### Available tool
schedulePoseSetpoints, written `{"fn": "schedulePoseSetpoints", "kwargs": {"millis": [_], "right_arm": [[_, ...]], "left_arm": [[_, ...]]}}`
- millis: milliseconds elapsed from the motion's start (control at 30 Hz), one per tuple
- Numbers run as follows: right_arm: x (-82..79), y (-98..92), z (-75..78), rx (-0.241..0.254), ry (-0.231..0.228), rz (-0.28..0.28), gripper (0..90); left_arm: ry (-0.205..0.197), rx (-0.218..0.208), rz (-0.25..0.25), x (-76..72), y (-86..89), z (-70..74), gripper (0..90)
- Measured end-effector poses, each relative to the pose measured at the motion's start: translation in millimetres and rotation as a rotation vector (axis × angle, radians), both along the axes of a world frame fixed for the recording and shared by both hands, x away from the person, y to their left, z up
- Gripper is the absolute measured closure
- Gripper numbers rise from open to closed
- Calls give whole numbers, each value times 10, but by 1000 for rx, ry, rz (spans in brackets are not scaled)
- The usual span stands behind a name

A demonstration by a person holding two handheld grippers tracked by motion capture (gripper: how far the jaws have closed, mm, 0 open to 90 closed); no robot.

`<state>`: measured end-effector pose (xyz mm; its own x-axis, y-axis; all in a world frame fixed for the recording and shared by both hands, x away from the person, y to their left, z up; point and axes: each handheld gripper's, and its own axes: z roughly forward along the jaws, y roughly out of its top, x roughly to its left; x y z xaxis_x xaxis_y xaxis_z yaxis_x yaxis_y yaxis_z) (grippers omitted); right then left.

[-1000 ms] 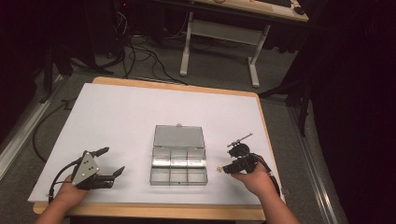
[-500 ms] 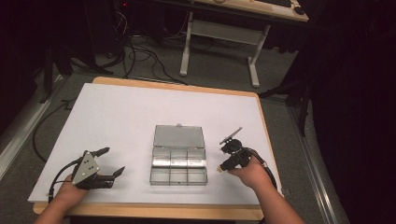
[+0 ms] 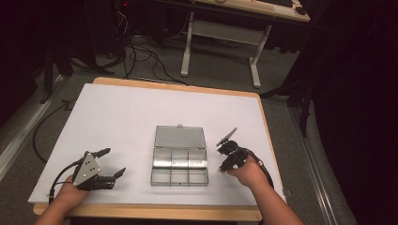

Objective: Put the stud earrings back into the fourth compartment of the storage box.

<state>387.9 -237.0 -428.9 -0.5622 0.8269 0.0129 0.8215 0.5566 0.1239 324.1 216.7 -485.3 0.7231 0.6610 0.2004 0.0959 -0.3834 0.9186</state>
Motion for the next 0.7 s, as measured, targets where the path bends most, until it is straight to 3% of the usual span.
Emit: {"fn": "schedulePoseSetpoints", "kwargs": {"millis": [167, 700], "right_arm": [[4, 11, -30, -5, 18, 6, 867], [-20, 77, 235, -6, 25, 39, 878]], "left_arm": [[3, -3, -1, 3, 1, 0, 149], [1, -8, 0, 0, -1, -2, 149]]}}
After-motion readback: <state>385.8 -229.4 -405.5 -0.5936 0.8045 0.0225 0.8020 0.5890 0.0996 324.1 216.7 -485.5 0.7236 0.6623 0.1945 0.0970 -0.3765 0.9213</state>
